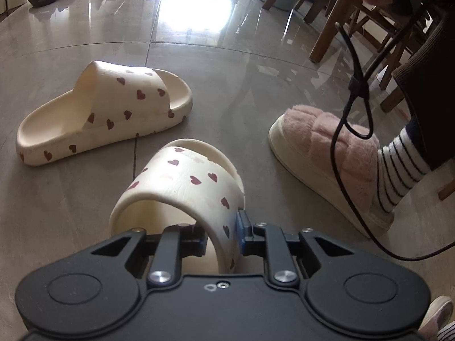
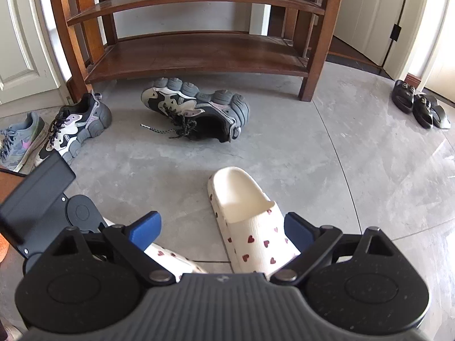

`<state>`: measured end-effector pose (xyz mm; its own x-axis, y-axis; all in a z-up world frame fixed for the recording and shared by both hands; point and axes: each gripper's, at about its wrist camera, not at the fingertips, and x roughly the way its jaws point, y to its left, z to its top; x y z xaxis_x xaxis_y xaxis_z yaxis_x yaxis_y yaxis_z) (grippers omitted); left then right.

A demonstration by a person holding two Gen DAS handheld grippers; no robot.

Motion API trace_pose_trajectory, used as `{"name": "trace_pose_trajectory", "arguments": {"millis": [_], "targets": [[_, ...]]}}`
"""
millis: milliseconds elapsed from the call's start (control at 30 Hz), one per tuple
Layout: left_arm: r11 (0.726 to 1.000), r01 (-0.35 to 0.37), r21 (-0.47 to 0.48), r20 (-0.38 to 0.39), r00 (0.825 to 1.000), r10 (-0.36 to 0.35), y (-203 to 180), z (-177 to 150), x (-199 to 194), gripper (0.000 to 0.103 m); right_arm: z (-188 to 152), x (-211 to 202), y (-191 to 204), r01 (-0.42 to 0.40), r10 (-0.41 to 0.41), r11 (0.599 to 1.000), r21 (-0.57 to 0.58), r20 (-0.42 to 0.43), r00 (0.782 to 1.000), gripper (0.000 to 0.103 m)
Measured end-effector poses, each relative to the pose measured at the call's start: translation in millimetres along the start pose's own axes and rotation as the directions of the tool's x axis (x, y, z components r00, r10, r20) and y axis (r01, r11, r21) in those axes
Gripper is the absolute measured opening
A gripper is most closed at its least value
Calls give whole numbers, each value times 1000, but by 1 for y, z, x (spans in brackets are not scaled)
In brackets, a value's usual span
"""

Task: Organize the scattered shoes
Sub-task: 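Carry the sandal with the left tool and set it beside its matching sandal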

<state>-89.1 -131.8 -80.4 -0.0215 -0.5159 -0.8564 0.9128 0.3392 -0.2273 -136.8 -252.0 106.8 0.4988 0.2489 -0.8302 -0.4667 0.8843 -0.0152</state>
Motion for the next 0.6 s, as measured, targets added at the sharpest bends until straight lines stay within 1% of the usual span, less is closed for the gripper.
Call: {"name": "trace_pose_trajectory", "arguments": {"millis": [67,100,133,167,233,267,300,367,467,500,600], "targets": [[999,-51,-5,-9,999,51,6,3,3,27,-4,-1,-3,2,-2,1000,7,-6,1000,94],[997,-75,-11,-13,997,75,9,4,4,30,-6,-2,-4,2,-2,1000,12,-6,1000,94],[994,-108,-21,-12,994,107,13,6,4,37,-7,-2,-6,5,-5,1000,15,-6,1000,94],[989,-149,-26,-12,989,149,16,7,3,38,-7,-2,-7,8,-8,1000,19,-7,1000,94],[979,-203,-1,-32,979,203,18,11,1,43,-5,-1,-10,5,-4,999,31,-7,1000,94],[972,-235,17,-52,970,236,18,11,0,51,-4,0,-10,0,0,999,35,-7,1000,94],[964,-265,25,-73,961,266,18,11,0,55,-4,0,-10,-4,5,999,37,-8,1000,94],[950,-310,27,-104,945,311,19,9,-4,56,-2,2,-7,-7,7,1000,26,-11,1000,94],[936,-353,-7,-125,929,349,23,2,-18,58,1,6,-2,-18,18,1000,7,-12,1000,94],[936,-349,-36,-127,931,342,26,-1,-24,59,2,7,-1,-23,23,1000,5,-10,1000,94],[940,-304,-152,-133,949,285,36,-8,-37,61,6,10,1,-33,33,999,-2,-3,999,94]]}}
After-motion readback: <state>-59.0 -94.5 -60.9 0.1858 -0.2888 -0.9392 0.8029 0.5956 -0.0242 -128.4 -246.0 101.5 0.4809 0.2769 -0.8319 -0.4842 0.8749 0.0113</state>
